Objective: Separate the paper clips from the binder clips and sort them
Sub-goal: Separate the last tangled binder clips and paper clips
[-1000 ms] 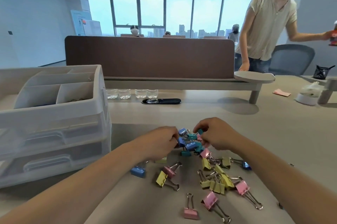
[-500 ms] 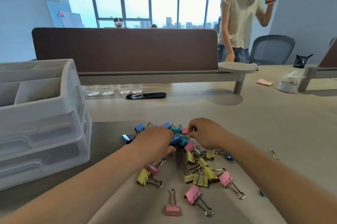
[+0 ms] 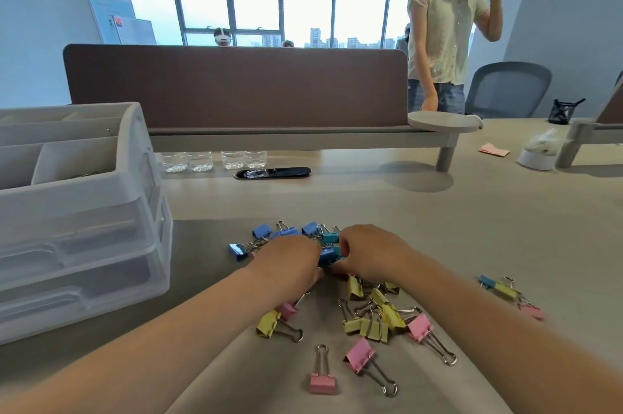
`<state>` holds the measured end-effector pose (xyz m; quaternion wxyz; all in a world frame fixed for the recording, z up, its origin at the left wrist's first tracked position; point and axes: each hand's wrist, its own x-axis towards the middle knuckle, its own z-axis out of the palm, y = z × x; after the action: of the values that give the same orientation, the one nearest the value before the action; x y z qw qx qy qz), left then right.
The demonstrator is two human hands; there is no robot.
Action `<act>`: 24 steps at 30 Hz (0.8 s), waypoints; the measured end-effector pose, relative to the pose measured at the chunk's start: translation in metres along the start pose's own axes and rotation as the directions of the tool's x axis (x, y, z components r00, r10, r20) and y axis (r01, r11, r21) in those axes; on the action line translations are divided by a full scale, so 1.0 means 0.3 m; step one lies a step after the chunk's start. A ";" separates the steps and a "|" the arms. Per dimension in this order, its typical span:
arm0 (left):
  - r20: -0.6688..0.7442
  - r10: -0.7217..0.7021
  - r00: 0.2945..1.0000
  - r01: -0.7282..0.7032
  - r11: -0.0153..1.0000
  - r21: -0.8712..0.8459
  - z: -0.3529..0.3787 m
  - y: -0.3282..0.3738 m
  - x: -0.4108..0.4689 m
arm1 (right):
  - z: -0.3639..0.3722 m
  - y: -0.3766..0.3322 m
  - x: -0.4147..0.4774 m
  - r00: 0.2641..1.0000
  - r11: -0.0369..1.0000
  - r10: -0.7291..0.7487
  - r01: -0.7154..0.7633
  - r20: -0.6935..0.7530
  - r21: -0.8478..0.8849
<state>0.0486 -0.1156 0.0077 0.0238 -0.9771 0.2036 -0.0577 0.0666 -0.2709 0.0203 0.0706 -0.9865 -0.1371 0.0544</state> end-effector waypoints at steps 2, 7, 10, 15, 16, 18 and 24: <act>0.033 -0.002 0.999 0.003 0.999 -0.032 -0.002 -0.003 -0.006 | 0.001 -0.003 -0.003 1.000 1.000 -0.006 0.006 -0.007 0.005; 0.034 0.021 0.999 -0.018 0.996 -0.090 -0.021 -0.007 -0.031 | -0.016 0.003 -0.008 0.999 0.998 -0.016 0.018 -0.034 0.062; 0.057 0.042 0.998 -0.036 0.993 -0.110 -0.029 -0.014 -0.036 | -0.023 0.013 -0.007 0.998 0.997 -0.024 0.028 -0.063 0.072; 0.087 0.097 0.991 -0.084 0.986 -0.144 -0.016 -0.025 -0.037 | -0.037 0.018 0.014 0.997 0.997 -0.040 0.044 -0.068 0.068; 0.088 0.111 0.990 -0.097 0.985 -0.144 -0.014 -0.025 -0.038 | -0.036 0.019 0.021 0.997 0.997 -0.042 0.046 -0.062 0.060; 0.100 0.124 0.987 -0.108 0.983 -0.151 -0.012 -0.027 -0.039 | -0.031 0.020 0.034 0.998 0.998 -0.047 0.049 -0.033 0.047; 0.249 0.127 0.960 -0.073 0.974 -0.215 -0.033 -0.040 -0.033 | -0.008 0.025 0.066 0.998 0.998 -0.058 0.058 0.039 0.003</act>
<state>0.0432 -0.1008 0.0172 -0.0468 -0.9618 0.2527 0.0939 0.0877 -0.2728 0.0198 0.0706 -0.9808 -0.1669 0.0716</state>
